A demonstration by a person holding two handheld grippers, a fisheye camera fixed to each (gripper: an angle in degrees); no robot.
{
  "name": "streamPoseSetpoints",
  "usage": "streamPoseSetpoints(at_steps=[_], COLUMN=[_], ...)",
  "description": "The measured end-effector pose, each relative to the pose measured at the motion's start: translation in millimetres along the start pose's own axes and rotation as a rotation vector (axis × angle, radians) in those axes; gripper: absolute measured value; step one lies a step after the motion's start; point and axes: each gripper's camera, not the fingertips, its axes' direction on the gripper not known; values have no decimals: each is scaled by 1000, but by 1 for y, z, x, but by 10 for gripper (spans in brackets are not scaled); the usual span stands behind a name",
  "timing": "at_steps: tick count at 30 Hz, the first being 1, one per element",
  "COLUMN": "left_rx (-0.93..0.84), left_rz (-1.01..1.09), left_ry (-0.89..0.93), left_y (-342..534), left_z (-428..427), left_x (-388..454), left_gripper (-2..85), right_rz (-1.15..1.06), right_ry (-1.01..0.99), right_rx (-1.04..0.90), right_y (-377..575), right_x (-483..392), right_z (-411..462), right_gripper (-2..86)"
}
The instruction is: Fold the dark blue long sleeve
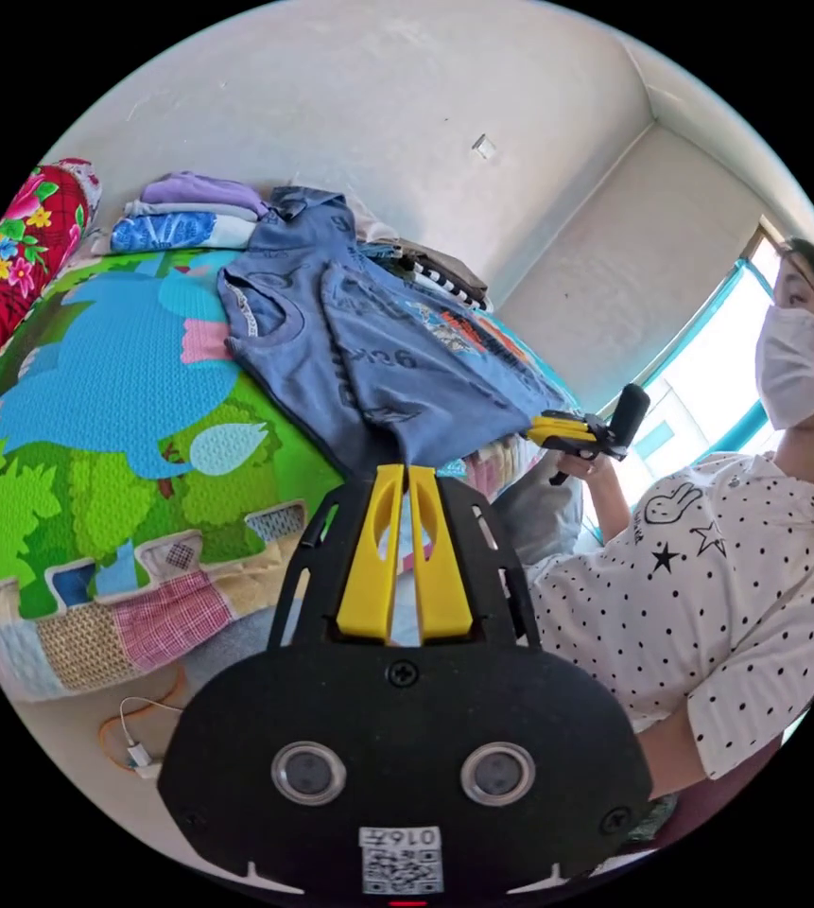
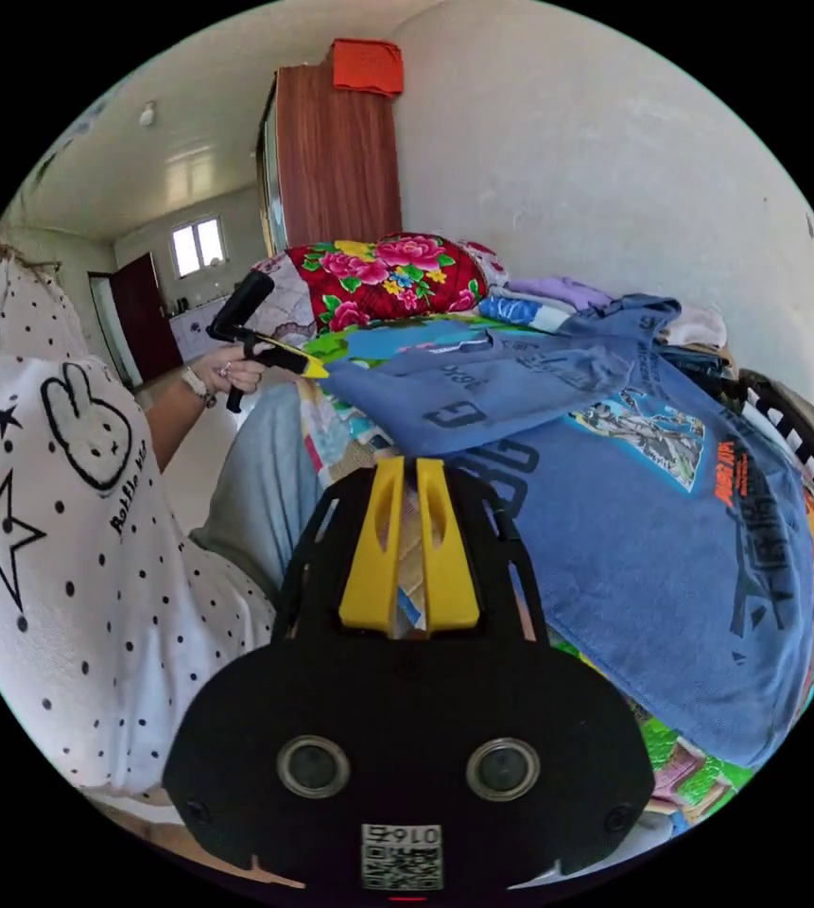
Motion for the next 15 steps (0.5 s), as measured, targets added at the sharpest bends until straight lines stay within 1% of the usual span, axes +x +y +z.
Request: streamPoseSetpoints(at_steps=[1, 2, 3, 5, 7, 8, 10, 12, 13, 14, 15], left_rx=[-46, -78, -128, -146, -117, -106, -59, -27, -13, -7, 0], left_rz=[-14, -20, -35, -34, 8, 23, 115, 210, 268, 298, 354], left_ry=[-1, -7, -47, -133, -247, -273, -340, -329, -286, -252, -161], left_y=[-2, -3, -7, -13, -23, -27, -45, -61, -73, -79, -93], left_z=[9, 14, 22, 27, 27, 28, 39, 54, 69, 77, 97], left_x=[3, 5, 10, 25, 54, 62, 97, 123, 139, 146, 160], left_gripper=[-8, -7, -6, -1, 2, 3, 3, 2, 2, 1, 1], right_rz=[16, 13, 2, 28, 189, 253, 506, 638, 685, 699, 712], right_ry=[-3, -14, -36, 14, 221, 288, 539, 661, 693, 693, 670], right_rx=[-78, -46, 29, 136, 257, 277, 313, 293, 273, 261, 232], right_y=[-2, -1, 0, 6, 24, 30, 60, 78, 87, 90, 94], right_x=[5, 5, 7, 16, 41, 49, 79, 95, 103, 107, 114], right_z=[5, 0, -19, -59, -119, -133, -181, -205, -216, -219, -223], right_gripper=[26, 29, 37, 56, 75, 77, 76, 76, 76, 77, 79])
